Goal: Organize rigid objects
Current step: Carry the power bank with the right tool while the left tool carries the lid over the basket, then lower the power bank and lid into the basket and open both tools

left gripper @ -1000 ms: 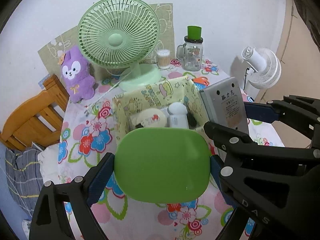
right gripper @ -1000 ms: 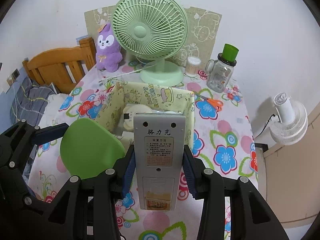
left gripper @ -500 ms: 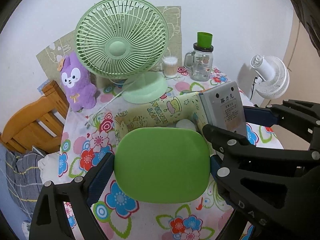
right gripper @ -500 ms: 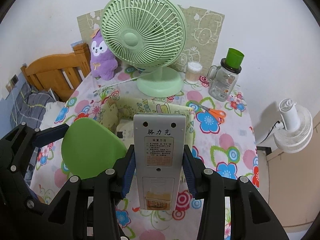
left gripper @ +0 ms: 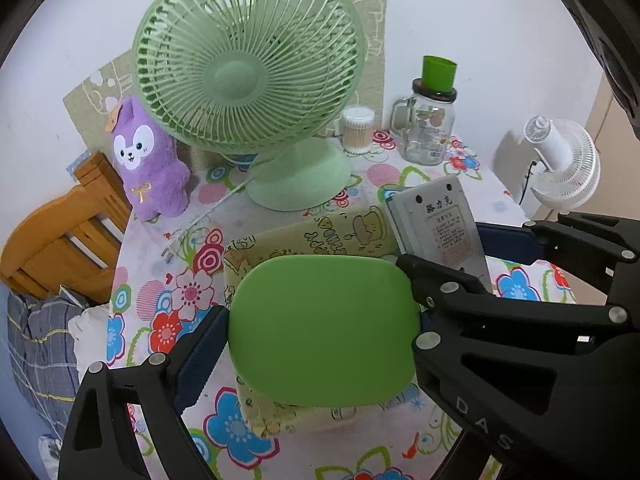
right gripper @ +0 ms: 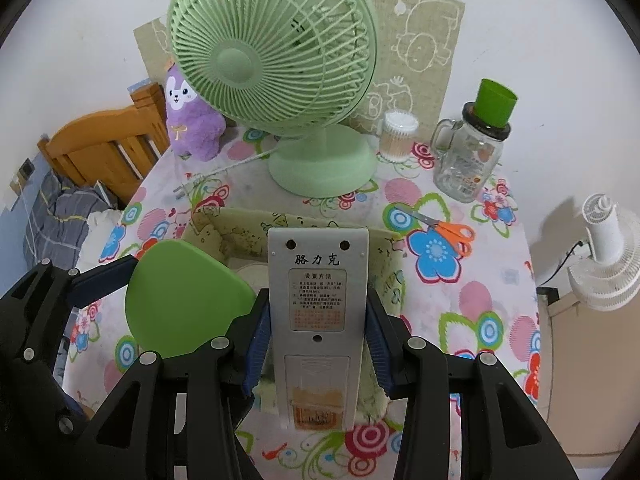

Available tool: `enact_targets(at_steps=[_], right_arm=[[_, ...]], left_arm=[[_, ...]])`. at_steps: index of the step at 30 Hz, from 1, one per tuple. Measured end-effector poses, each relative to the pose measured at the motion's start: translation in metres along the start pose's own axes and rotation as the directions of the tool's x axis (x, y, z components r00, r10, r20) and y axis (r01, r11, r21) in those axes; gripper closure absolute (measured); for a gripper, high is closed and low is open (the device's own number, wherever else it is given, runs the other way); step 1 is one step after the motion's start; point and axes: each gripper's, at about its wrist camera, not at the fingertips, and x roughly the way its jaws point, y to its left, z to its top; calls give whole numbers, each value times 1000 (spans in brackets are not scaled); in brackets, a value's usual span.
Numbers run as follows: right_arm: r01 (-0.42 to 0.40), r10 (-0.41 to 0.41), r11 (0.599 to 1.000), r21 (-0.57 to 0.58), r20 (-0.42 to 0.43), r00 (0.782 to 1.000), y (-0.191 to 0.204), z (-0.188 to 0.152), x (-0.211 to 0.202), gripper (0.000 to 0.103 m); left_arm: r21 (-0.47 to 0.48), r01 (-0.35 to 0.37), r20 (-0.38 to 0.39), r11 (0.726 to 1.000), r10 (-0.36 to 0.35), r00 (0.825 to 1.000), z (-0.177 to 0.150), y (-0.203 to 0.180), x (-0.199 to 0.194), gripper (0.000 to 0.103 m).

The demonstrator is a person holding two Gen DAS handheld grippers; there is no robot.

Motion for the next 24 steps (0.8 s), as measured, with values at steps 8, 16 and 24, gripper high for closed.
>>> enact_targets(at_steps=[8,16,24], right_arm=[[-34,37,999,39,-64,997,-4,6,37,56],[-24,26,999,30,-75,997,-5,11,56,51],[33,-32,999,20,-50,998,-17,11,51,29]], left_arm=[[-22,-15,-46,1000,14,999,3,8,28,8],[-59,-12,-76,998,7,997,5,15,47,8],[-45,1,-76,999,-4,997,6,10,48,8]])
